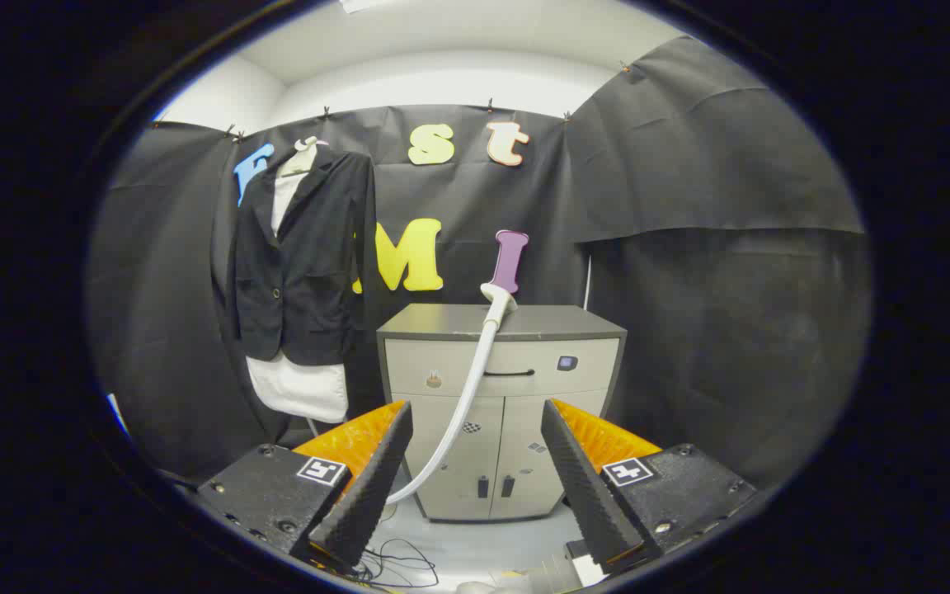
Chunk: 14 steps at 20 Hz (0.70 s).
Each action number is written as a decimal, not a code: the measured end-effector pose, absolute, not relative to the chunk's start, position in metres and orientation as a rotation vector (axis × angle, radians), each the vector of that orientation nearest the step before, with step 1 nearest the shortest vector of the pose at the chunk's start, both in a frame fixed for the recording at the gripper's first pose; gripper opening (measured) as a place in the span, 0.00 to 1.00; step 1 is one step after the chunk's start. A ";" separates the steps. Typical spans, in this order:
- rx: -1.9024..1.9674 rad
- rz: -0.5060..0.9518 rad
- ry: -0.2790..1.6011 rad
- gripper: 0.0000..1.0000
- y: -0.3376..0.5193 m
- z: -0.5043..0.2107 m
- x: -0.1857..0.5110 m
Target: Iron the clothes twice with a garment steamer, once on the left side and once on the right side.
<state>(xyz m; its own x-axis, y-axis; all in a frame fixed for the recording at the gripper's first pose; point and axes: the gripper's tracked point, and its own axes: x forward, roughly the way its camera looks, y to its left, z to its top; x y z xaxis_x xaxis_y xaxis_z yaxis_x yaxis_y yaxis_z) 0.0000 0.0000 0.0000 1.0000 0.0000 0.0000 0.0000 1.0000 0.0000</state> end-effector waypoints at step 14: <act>-0.007 -0.025 -0.014 0.98 0.011 0.010 0.004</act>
